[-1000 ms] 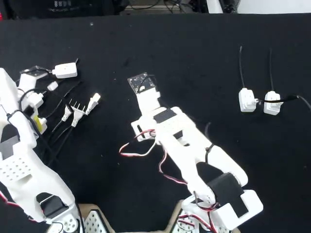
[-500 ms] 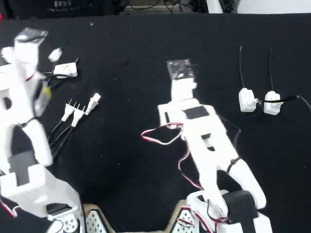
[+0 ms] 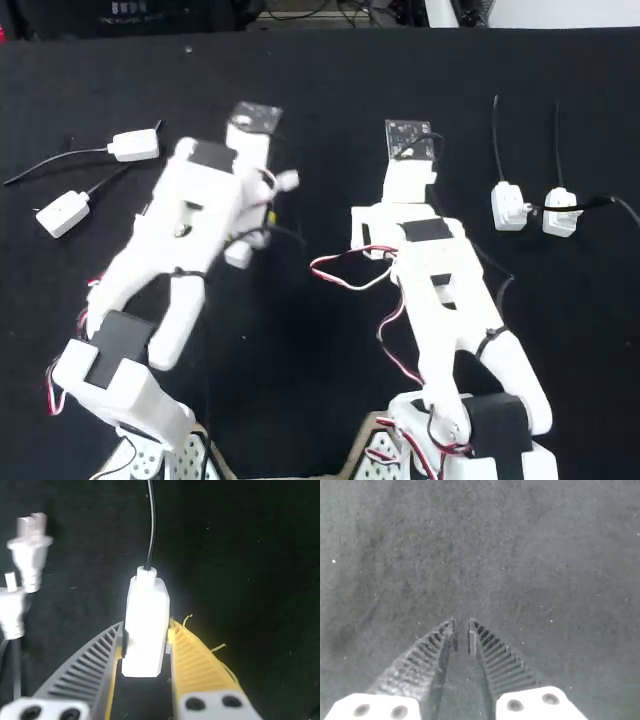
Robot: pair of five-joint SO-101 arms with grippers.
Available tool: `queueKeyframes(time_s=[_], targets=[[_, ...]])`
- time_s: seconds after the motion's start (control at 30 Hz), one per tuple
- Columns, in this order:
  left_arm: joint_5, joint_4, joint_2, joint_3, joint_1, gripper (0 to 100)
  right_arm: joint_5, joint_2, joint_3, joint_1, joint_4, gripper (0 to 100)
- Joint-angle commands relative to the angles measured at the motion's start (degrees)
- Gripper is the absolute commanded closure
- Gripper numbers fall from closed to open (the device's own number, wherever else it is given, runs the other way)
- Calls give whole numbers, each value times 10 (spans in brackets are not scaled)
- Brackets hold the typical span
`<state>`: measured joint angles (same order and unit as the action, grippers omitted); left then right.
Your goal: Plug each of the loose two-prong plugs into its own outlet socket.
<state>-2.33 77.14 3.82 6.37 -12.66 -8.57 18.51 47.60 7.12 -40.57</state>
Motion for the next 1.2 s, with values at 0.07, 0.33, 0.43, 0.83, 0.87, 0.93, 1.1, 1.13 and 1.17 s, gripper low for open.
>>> queueKeyframes(time_s=[0.07,0.33,0.43,0.83,0.87,0.93,1.1,1.13,1.17], targets=[[-61,-99,-3,94,-13,764,-5,23,-3,-11,12,957],[-1,-111,-3,134,79,794,-5,23,-5,-10,12,956],[28,-117,-4,126,118,794,-5,23,-5,-10,12,956],[33,-67,-4,59,188,794,-5,23,-4,-10,12,956],[33,-69,-2,55,196,794,-5,23,-4,-10,12,956],[40,-85,3,65,207,794,-5,23,-4,-10,12,956],[64,-99,27,109,191,794,-5,23,-5,-10,12,956],[64,-100,27,118,182,794,-5,23,-5,-10,12,956],[64,-98,27,124,168,794,-5,23,-5,-10,12,956]])
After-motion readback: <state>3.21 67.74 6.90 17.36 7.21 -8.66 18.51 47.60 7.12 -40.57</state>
